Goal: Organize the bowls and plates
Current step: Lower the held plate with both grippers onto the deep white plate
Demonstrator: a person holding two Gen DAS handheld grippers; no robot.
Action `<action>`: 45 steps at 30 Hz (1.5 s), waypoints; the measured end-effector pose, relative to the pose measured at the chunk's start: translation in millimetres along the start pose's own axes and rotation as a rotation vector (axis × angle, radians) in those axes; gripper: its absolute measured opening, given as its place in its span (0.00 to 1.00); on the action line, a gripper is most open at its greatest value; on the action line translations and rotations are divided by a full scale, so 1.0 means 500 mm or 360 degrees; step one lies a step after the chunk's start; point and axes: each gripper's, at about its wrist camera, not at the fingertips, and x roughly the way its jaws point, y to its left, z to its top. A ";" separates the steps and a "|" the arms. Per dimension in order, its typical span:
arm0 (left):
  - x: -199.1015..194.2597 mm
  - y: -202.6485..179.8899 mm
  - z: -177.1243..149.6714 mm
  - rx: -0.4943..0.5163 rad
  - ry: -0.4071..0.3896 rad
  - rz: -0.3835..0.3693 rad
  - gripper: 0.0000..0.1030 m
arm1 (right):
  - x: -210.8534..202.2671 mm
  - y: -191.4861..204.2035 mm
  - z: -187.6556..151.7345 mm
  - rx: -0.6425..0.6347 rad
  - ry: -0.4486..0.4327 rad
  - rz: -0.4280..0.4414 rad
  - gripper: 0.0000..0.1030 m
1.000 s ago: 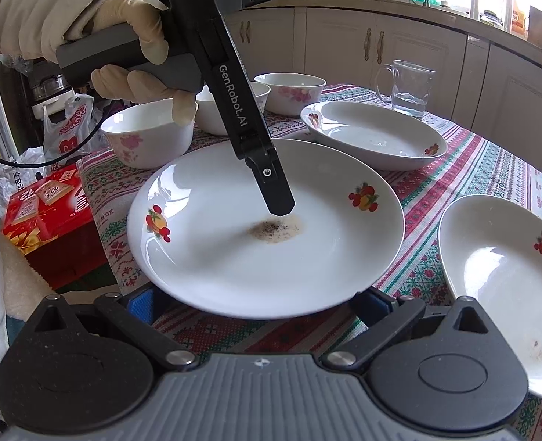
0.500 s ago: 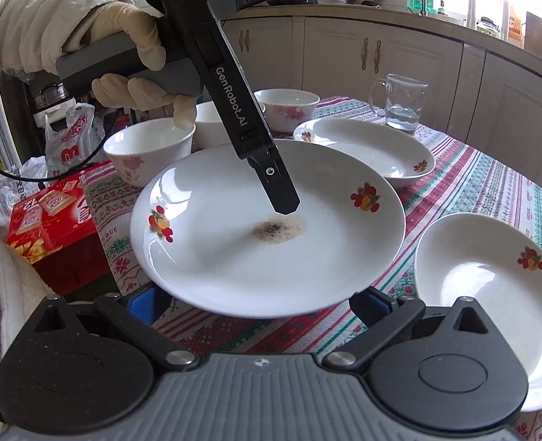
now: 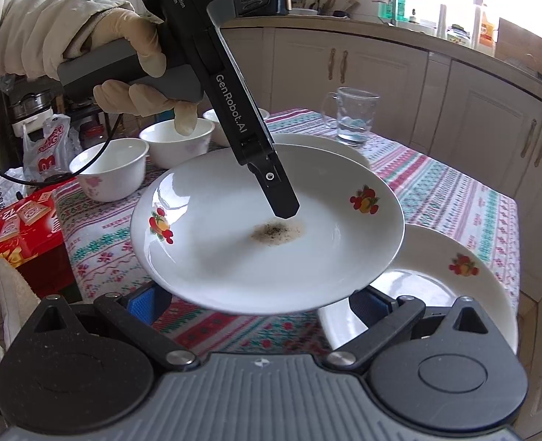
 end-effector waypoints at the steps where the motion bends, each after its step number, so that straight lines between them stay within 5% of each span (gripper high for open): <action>1: 0.006 -0.006 0.012 0.0015 0.0002 -0.0005 0.77 | -0.004 -0.008 -0.003 0.0007 0.0000 -0.0015 1.00; 18: 0.126 -0.103 0.145 0.0228 0.0064 -0.0144 0.77 | -0.075 -0.111 -0.076 0.0210 0.0019 -0.0224 1.00; 45: 0.182 -0.109 0.171 0.0261 0.0087 -0.0203 0.82 | -0.090 -0.136 -0.097 0.0377 0.0064 -0.0304 1.00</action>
